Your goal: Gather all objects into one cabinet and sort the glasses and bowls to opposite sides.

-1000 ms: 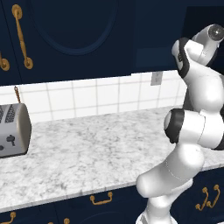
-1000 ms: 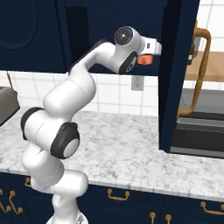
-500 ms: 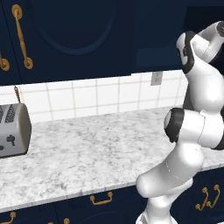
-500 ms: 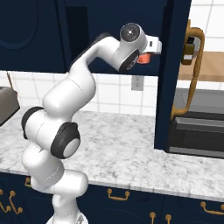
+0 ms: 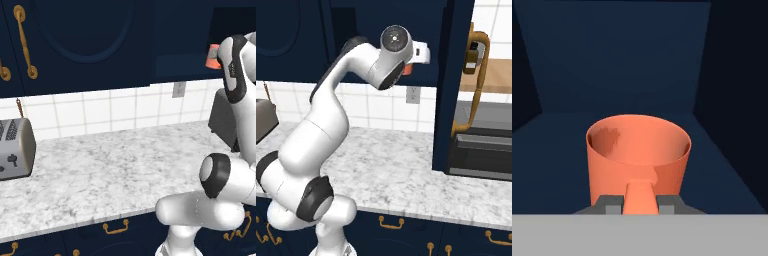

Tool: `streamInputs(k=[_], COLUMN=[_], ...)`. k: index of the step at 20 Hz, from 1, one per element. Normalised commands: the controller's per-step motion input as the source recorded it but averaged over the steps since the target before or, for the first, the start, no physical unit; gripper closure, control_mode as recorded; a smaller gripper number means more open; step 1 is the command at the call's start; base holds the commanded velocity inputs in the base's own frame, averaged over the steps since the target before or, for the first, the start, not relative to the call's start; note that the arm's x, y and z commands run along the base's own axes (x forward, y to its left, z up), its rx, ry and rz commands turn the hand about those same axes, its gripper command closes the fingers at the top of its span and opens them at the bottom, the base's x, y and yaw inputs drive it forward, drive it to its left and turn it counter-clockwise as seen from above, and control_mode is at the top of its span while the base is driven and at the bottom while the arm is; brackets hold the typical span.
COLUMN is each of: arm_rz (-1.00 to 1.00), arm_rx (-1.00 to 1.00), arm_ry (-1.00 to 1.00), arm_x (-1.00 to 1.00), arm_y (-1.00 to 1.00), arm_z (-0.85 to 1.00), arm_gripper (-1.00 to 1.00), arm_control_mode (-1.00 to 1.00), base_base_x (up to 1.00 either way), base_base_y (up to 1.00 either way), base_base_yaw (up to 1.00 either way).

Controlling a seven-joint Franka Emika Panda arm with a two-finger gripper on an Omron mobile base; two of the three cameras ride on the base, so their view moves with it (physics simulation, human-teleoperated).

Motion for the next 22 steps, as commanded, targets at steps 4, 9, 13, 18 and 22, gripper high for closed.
streamInputs(k=[4, 9, 13, 18, 22], arm_rz=[-0.17, -0.26, -0.18, 0.01, 0.41], arm_rx=[0.12, 0.18, 0.17, 0.00, -0.21], arm_ry=[-0.28, -0.25, -0.01, 0.02, 0.02], arm_x=[-1.00, -1.00, -1.00, -1.00, -1.00], arm_y=[0.95, 0.73, 0.08, 0.00, 0.00], arm_z=[0.07, 0.05, 0.62, 0.76, 0.28], arm_gripper=[1.00, 1.00, 1.00, 1.00, 1.00], arm_control_mode=[-1.00, -1.00, -1.00, -1.00, -1.00], base_base_x=[0.00, 0.00, 0.00, 0.00, 0.00], base_base_y=[0.00, 0.00, 0.00, 0.00, 0.00], base_base_yaw=[0.00, 0.00, 0.00, 0.00, 0.00])
